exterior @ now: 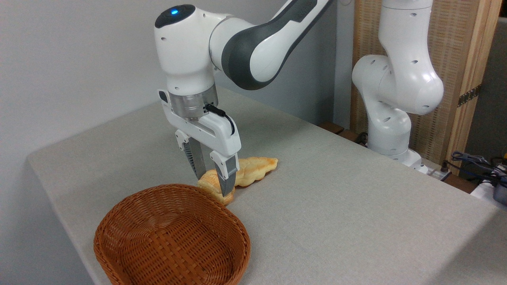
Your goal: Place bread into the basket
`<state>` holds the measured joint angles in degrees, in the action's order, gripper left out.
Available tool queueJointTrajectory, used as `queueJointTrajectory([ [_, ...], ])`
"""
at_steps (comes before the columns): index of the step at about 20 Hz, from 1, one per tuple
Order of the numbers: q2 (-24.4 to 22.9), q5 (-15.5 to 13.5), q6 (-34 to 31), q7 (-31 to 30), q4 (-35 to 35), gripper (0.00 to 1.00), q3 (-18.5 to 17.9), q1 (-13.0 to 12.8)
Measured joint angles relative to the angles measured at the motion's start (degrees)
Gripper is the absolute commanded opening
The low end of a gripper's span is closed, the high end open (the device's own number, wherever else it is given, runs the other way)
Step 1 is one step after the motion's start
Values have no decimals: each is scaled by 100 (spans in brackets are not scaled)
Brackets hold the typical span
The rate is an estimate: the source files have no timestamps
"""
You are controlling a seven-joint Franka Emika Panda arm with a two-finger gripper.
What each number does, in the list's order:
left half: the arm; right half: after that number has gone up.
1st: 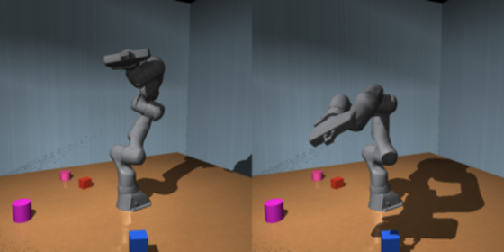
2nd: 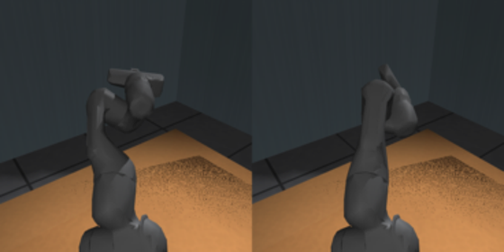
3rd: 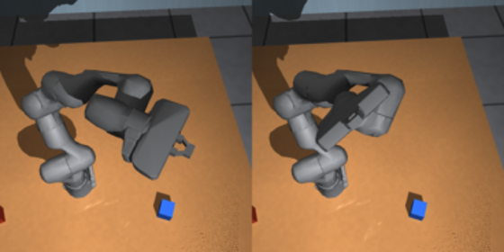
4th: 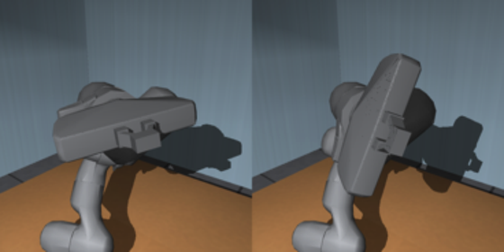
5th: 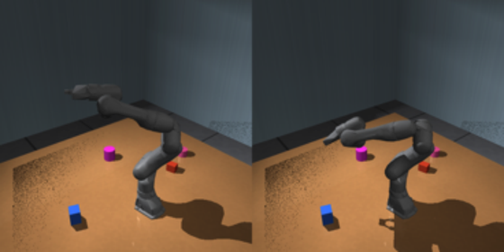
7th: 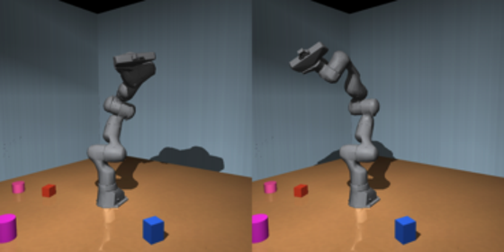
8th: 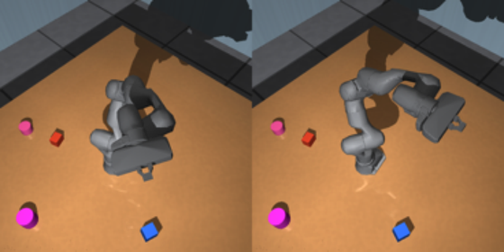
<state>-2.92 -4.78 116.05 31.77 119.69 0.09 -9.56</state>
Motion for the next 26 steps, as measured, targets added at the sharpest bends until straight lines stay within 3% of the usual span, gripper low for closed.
queueJointTrajectory([
  [1, 23, 8, 0, 0, 1, 100, 2, -2],
  [2, 47, 13, 1, 0, 1, 88, 5, -4],
  [4, 82, 13, 5, 0, 1, 53, 8, -6],
  [5, 86, 13, 5, 0, 1, 43, 9, -7],
  [26, 77, 20, 5, 0, 1, 45, 13, -10],
])
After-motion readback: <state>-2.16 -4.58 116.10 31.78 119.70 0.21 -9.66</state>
